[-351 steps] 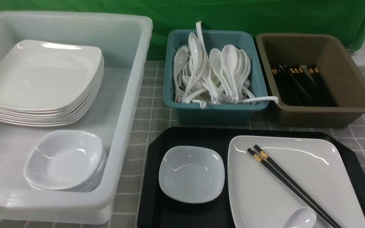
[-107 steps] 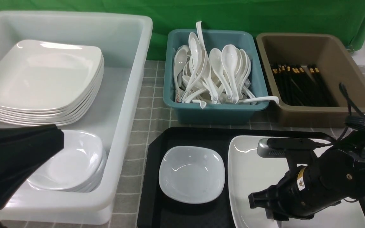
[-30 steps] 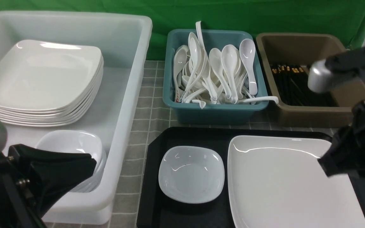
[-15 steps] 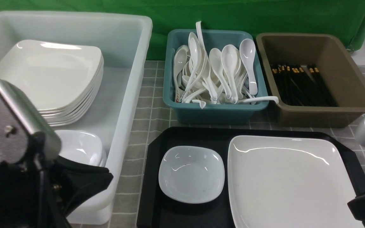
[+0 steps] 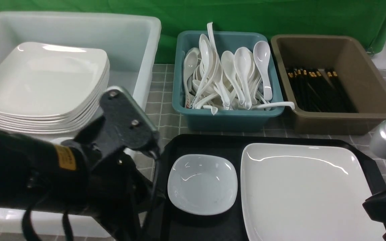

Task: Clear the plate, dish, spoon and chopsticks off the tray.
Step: Use the left arm to grab a small plate from the dinner plate

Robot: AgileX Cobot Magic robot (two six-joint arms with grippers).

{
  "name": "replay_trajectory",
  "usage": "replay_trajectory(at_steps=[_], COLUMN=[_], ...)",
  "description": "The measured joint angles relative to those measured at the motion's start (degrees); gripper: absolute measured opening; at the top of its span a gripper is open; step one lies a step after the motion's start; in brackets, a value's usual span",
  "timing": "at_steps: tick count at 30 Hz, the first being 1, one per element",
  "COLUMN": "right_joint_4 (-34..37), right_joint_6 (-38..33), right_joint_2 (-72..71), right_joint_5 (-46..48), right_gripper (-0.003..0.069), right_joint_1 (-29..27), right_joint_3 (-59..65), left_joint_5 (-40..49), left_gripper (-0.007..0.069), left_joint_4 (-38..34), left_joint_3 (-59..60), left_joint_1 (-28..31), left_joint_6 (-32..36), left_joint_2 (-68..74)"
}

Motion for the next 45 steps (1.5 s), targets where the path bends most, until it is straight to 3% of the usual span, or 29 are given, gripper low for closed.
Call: replay_trajectory(at_steps=[5, 20, 24, 28, 36, 42, 45], right_joint_4=[0.0, 0.0, 0.0, 0.0, 0.0, 0.0, 0.0], right_joint_6=[-0.1, 0.0, 0.0, -2.0, -3.9, -5.0, -5.2], right_joint_2=[0.0, 0.0, 0.0, 0.0, -0.1, -0.1, -0.1], right_joint_5=[1.4, 2.8, 2.8, 3.3, 3.7, 3.8, 3.8], right_gripper=[0.0032, 0.009, 0.0091, 0.0096, 0.0106, 0.0108, 0.0111], right_joint_1=[0.0, 0.0, 0.0, 0.0, 0.0, 0.0, 0.0], right_joint_3=[0.0, 0.0, 0.0, 0.0, 0.0, 0.0, 0.0], left_joint_5=[0.7, -1.8, -1.8, -1.9, -7.8, -12.8, -13.0], left_gripper=[0.0011, 0.0027, 0.009, 0.0251, 0.0484, 0.0498, 0.0433], left_joint_4=[2.8, 4.9, 6.8, 10.8, 13.6, 20.0, 22.1], left_joint_3=[-4.0, -8.5, -12.7, -16.1, -16.9, -17.1, -17.1], left_joint_1=[-5.1, -6.8, -9.2, -9.8, -9.8, -9.8, -9.8], left_joint_6=[-0.1, 0.1, -2.0, -5.9, -6.8, -9.4, -11.6], left_joint_2=[3.5, 17.6, 24.4, 31.3, 36.8, 40.4, 42.3])
